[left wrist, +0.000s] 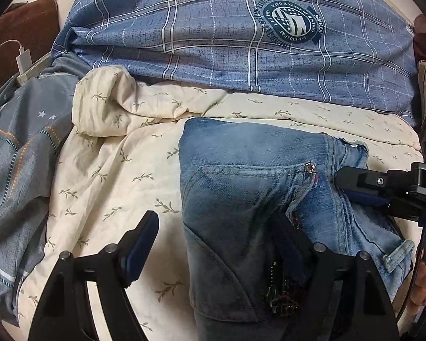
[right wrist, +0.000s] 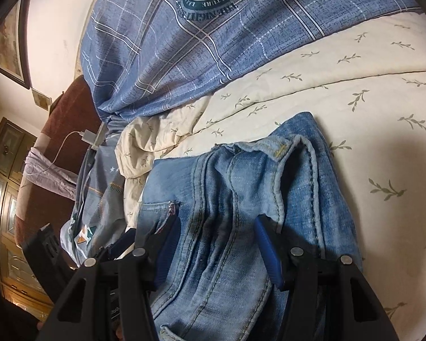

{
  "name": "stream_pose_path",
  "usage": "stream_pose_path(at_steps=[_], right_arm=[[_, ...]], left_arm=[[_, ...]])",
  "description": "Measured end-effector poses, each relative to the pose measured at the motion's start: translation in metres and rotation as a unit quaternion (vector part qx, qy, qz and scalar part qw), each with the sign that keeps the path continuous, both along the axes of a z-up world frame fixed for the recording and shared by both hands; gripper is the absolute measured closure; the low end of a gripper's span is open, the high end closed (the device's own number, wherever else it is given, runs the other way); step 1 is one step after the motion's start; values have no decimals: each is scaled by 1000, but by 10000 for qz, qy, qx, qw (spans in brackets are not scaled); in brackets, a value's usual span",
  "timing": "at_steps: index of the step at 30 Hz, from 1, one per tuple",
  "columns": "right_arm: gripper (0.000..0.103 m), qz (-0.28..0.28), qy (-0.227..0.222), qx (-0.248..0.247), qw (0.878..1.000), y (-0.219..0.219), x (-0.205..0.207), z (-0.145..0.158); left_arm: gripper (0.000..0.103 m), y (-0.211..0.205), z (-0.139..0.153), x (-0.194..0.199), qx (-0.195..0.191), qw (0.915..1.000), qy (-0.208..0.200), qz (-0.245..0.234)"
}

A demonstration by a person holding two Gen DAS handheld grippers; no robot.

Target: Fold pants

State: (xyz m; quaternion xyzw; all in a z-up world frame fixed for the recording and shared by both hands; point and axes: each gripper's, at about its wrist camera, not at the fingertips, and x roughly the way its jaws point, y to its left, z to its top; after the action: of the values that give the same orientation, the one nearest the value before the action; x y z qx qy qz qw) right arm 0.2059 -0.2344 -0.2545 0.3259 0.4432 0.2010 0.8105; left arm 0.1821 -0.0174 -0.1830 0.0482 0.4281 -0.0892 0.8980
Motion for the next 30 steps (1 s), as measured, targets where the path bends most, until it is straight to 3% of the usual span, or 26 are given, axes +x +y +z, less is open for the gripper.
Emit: stream_pose_path(at_steps=[7,14,17,22,25,30], right_arm=[[45,-132,-28,84,9999,-3,-16,11],[45,24,-253,-235,9994,5,-43,35],[45,141,-147,-301,9993,11,-53,36],[45,63,54,-333,9994,13,-70,14],[45,20,40,-240,9997,9,-74,8],[50,23,-77,-598,9982,15,-76,4]], left_arm=[[21,6,13,-13,13,9998,-123,131],[21,18,38,-34,17,9985,-495,251],[21,21,45,-44,56,9981,-571,211],[21,17,19,-53,334,9993,-131,120],[18,19,6,-60,251,9996,-88,122],[15,17,-5,-55,176,9997,81,112]])
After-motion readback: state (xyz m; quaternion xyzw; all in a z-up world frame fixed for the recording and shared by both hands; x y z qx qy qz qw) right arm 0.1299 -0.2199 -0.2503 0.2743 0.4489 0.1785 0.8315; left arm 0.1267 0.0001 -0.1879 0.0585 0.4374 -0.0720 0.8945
